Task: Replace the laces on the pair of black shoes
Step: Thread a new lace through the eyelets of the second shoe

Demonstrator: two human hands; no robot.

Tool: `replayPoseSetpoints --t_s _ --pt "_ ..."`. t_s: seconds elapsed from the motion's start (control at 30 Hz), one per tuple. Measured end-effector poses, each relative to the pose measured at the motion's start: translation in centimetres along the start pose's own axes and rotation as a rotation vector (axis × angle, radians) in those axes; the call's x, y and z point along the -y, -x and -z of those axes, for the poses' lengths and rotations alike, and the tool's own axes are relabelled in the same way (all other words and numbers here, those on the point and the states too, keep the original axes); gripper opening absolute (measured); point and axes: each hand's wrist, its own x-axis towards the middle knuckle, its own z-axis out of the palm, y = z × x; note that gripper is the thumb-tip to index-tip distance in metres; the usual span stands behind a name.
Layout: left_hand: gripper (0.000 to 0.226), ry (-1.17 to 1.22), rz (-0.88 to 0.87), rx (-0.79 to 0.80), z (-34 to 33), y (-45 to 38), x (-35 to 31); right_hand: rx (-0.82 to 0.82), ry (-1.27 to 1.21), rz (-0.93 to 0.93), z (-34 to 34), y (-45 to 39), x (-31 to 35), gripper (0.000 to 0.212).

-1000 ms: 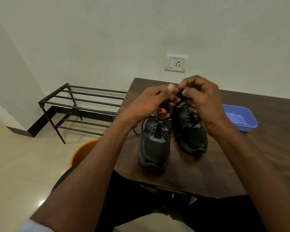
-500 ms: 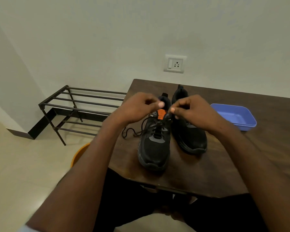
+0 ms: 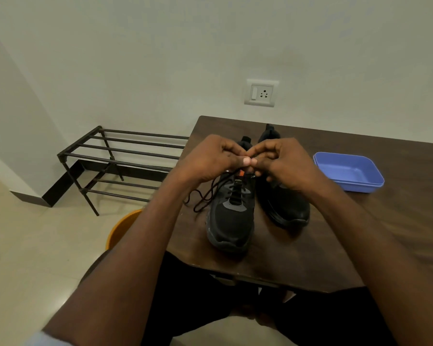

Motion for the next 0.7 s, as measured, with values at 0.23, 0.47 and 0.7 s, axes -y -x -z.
replayPoseSetpoints --t_s 0.23,0.47,0.7 --pt "0.013 0.041 0.103 -0.097 -0.6 -0.9 1.5 -0.211 -0.052 -0.007 -1.6 -1.0 -0.9 0.01" --pt "0.008 -0.055 0.082 -0.235 -1.4 -1.9 2.8 -0.218 0.018 -0.004 -2.5 -1.7 -1.4 0.018" --pt "0.011 -0.285 0.013 -0.258 -2.2 -2.4 3.6 0.058 0.536 0.043 -2.9 -2.1 -3.2 0.046"
